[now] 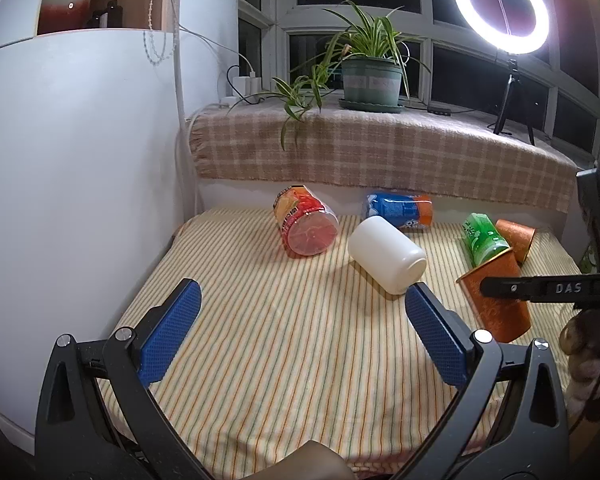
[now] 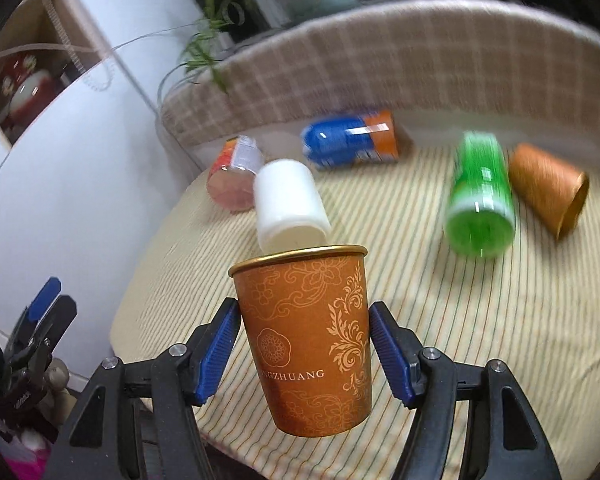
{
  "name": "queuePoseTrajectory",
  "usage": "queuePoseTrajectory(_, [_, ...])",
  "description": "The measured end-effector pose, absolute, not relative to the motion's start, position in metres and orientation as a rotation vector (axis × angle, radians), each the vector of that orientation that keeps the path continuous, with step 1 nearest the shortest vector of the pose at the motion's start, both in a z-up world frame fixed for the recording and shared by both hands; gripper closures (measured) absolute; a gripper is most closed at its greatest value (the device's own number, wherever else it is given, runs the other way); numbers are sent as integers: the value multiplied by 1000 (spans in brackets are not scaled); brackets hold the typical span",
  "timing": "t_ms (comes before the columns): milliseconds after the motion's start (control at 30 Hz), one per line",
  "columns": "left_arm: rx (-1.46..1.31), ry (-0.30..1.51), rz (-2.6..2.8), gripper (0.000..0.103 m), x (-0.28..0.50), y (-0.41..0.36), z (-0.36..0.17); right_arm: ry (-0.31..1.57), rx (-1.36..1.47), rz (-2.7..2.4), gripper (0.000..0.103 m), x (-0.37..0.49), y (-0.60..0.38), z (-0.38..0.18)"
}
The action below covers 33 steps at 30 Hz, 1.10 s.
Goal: Flip cup upright
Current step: 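Lift the orange cup with the right gripper and rotate it rim-up, then lower the upright cup onto the bedspread and open the right gripper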
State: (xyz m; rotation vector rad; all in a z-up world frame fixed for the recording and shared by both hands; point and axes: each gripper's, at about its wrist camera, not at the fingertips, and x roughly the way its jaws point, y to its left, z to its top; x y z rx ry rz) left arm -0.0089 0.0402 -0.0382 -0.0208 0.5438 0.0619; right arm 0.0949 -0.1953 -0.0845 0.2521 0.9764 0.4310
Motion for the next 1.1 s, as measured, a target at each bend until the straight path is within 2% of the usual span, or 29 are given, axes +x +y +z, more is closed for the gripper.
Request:
queuePoseTrajectory(700, [-21, 581, 24, 0, -4, 33, -45, 1056, 399, 325, 32, 114, -217, -124])
queuePoseTrajectory(833, [-17, 587, 7, 0, -2, 29, -45, 1032, 380, 322, 15, 111, -219, -120])
queuePoseTrajectory(1100, [-25, 620, -68, 0, 7, 15, -49, 940, 235, 267, 15, 86, -223, -99])
